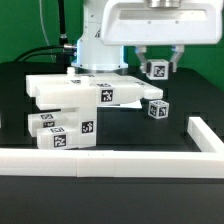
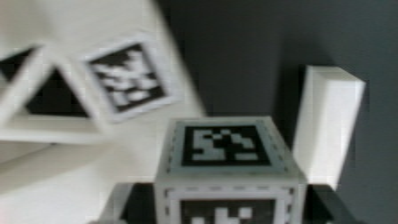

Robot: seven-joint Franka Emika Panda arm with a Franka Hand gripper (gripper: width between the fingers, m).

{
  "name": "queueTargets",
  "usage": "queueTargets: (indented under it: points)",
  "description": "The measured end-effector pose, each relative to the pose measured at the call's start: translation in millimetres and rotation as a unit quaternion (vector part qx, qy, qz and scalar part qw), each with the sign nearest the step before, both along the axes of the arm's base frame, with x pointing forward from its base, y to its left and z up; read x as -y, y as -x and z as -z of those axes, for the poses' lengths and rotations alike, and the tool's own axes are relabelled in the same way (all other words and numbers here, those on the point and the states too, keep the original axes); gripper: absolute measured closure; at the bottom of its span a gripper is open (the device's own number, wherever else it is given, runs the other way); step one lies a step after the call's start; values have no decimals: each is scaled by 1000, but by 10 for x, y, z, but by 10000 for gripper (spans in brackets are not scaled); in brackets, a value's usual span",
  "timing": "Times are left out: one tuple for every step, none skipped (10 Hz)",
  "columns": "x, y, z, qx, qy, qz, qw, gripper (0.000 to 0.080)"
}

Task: Assemble chair

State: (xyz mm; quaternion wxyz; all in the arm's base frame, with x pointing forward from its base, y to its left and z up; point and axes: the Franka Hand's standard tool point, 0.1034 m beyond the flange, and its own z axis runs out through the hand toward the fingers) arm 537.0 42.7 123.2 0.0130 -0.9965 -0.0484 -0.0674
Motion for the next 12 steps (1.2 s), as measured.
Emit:
queueTargets:
  points:
    - [168,-71,-54,2,2,-13,1000,515]
    - [321,-150,-122,3,2,-17,1000,515]
    - [443,-212,-171,9,3,-17,1000,515]
    - [532,-235,-188,8,4,-24,1000,515]
    - [531,-231,-180,8,3,-18,1000,515]
    - [524,-228,-174,7,3,-19,1000,515]
    - [528,-227,-173,7,3,-18,1000,515]
    - [561,-223,-161,6,6,-31,999,515]
    - [722,-221,-127,5,14,-62,998,515]
    - [901,-293,-142,5,17,-63,998,515]
    - [985,-312,-112,5,20,-62,998,515]
    - [1033,-296,-74,2,22,-64,998,515]
